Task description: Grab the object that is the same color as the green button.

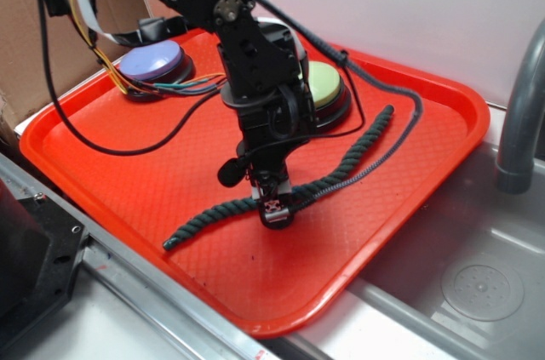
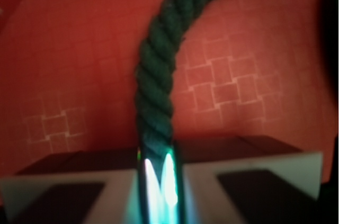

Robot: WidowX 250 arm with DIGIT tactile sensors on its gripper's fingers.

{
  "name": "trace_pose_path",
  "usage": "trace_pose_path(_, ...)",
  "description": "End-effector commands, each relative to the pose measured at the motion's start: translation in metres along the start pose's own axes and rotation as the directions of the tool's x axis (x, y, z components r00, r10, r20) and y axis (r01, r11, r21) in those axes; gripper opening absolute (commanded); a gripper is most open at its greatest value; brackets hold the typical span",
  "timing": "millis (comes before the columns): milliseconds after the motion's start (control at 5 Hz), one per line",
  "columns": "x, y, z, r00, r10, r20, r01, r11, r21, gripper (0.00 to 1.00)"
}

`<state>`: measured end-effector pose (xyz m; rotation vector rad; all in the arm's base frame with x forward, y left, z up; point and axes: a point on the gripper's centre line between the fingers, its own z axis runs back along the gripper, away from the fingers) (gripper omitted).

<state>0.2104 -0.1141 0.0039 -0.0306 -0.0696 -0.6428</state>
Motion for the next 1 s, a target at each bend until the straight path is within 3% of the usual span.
trace_pose_path(0,-0.014,0.018,0.097,0.967,0.246,0.063,-0.250,0.966,0.065,0.00)
trace_pose_path(200,-0.024,0.037,0.137,0.897,0.439,0.052,-0.440,0.898,0.004,0.00)
trace_pose_path(600,-0.065,0.064,0.194,0.731,0.662,0.164,-0.678,0.733,0.057,0.00)
trace_pose_path(800,-0.075,0.070,0.193,0.740,0.664,0.107,-0.669,0.743,0.021,0.00)
